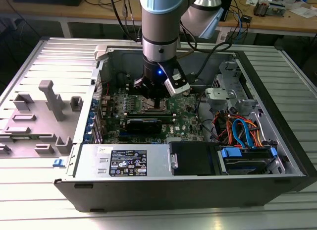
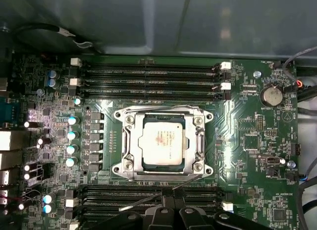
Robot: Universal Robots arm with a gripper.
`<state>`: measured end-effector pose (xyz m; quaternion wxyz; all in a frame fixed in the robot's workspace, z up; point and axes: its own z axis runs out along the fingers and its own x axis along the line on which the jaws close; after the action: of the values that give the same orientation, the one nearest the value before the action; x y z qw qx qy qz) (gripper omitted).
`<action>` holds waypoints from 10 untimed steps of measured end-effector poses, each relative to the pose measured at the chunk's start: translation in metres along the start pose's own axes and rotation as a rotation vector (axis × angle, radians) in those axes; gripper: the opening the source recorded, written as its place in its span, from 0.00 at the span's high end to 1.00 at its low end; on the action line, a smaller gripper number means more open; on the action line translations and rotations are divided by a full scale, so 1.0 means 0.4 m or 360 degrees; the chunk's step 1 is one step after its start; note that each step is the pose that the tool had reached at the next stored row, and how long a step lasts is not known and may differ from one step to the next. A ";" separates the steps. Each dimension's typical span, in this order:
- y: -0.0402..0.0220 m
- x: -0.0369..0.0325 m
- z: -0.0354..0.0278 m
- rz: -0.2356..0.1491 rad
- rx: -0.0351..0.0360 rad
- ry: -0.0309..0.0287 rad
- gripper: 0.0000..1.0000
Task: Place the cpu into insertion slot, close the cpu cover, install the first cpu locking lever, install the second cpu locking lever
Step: 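Install the second cpu locking lever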
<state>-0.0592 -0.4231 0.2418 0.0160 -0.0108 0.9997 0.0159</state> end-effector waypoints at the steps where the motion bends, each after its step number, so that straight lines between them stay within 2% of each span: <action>1: 0.000 0.000 0.000 0.0000 0.0000 0.00000 0.89; 10: 0.000 0.000 0.000 0.0000 0.0000 -0.00001 0.89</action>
<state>-0.0592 -0.4231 0.2417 0.0161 -0.0108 0.9997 0.0159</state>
